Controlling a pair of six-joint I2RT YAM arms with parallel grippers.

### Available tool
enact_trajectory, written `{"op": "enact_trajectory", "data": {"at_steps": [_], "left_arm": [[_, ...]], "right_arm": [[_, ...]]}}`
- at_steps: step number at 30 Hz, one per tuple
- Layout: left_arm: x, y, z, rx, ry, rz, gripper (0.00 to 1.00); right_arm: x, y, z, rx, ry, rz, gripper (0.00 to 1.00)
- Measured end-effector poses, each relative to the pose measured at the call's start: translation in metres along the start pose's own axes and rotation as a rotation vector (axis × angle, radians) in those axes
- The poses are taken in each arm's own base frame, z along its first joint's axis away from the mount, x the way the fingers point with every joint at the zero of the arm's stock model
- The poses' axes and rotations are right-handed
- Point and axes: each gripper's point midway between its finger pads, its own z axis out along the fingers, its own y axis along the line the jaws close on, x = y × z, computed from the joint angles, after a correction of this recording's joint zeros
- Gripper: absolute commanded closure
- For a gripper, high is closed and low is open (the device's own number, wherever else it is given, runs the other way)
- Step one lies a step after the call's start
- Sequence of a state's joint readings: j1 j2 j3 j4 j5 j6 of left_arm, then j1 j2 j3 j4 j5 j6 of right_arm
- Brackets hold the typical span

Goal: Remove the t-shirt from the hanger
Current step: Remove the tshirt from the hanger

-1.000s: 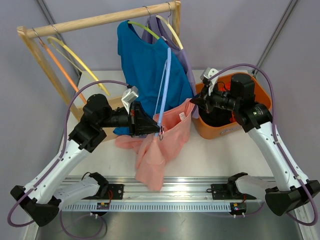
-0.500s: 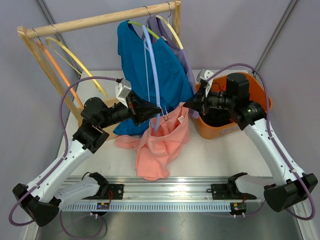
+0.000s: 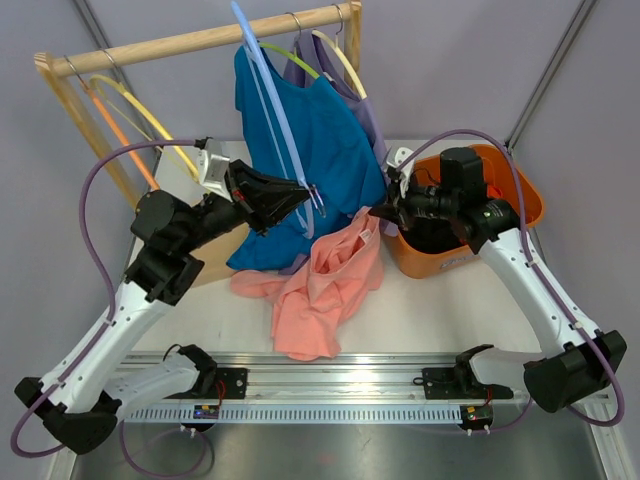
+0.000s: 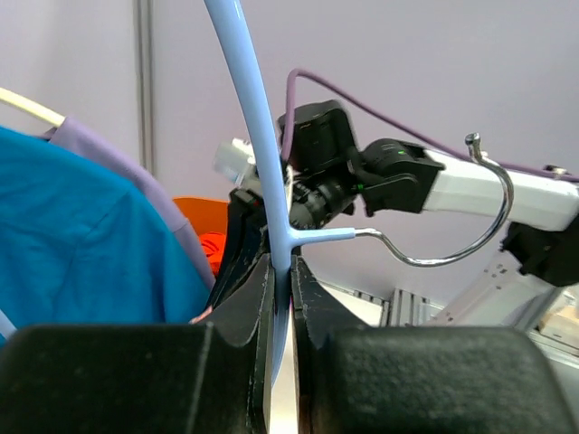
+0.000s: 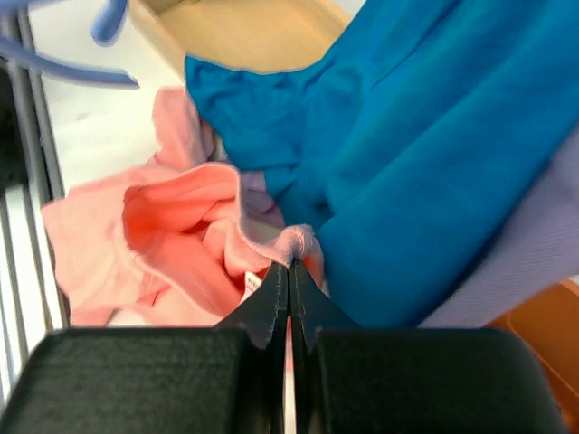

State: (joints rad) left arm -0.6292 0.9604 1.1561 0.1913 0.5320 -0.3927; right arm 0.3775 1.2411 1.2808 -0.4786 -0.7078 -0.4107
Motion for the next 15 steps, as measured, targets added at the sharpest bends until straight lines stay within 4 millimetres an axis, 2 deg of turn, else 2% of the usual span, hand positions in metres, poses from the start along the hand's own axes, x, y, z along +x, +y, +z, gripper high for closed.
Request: {"op": "enact_trajectory", "data": {"at_steps": [3,7,15], "left_arm": [[-0.002,-0.016,-0.01,0.037,0.035,-0.027,1.0],[0.013,-0.04,-0.029,0.098,0.131,-0.117,1.0],[0.042,-0.08,-0.072,0.179,0.303,-0.286,1.0]], "right_arm": [[0.013,0.013,-0.003,-0.079,0.038,-0.078,1.0],[0.032,0.029,-0.006,-0.177,0.085,-0.146,1.0],[0.079,0.033,0.004,-0.258,0.191,-0.149,0.98]]}}
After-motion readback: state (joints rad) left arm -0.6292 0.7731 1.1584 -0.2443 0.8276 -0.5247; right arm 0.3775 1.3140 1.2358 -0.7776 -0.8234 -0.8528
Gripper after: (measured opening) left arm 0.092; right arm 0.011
